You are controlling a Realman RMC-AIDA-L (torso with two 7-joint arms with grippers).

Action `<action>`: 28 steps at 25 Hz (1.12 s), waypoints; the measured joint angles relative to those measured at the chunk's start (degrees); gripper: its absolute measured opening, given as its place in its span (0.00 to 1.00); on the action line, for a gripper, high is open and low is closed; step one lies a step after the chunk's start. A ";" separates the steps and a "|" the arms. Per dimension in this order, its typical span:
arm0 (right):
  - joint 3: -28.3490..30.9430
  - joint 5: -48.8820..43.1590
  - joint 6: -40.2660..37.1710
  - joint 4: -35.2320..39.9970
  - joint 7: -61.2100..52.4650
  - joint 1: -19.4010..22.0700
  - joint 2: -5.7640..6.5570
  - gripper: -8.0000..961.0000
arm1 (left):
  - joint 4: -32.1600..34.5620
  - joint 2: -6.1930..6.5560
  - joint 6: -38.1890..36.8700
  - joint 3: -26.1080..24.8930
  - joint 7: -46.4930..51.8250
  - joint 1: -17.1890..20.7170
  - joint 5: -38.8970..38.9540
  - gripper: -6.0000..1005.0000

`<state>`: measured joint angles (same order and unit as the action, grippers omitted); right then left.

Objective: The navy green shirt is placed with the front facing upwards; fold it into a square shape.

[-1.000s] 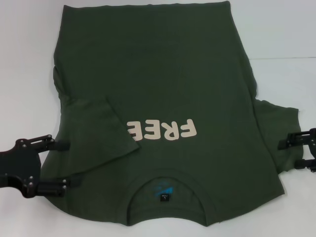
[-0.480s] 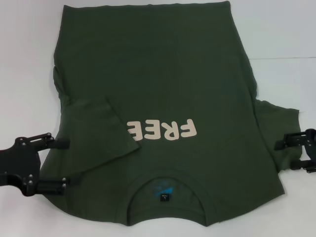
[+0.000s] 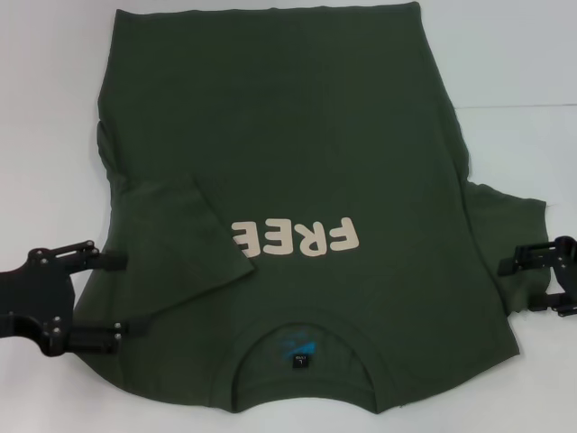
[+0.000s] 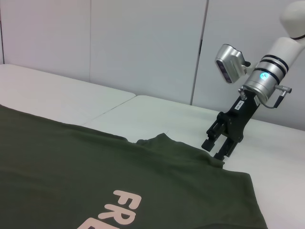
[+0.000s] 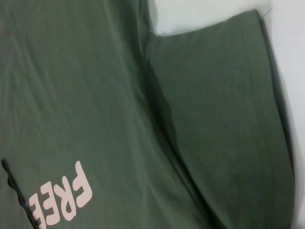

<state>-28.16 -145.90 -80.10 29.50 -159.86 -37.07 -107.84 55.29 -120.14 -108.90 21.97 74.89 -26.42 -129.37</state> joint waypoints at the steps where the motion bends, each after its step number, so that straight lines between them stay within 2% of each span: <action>1: -0.11 0.00 0.02 0.00 -0.16 -0.06 0.00 0.83 | 0.00 0.00 0.00 0.00 0.00 -0.02 0.00 0.93; 10: -3.15 0.00 -0.32 0.27 -1.81 -0.67 0.25 0.81 | 0.00 0.00 0.00 -0.01 0.27 -0.06 0.04 0.93; 20: -3.27 0.00 -0.28 0.10 -1.85 -0.75 0.27 0.35 | 0.00 0.00 0.02 0.00 0.35 -0.03 0.09 0.93; 26: -3.72 -0.07 -0.38 0.44 -2.02 -0.72 0.36 0.19 | 0.00 0.01 0.06 0.00 0.36 -0.03 0.09 0.93; 28: -4.01 -0.09 -0.73 0.62 -2.03 -0.72 0.49 0.19 | 0.00 0.05 0.06 0.00 0.40 -0.03 0.09 0.93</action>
<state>-32.17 -145.98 -80.83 30.12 -161.89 -37.79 -107.34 55.28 -120.09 -108.84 21.97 75.28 -26.45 -129.28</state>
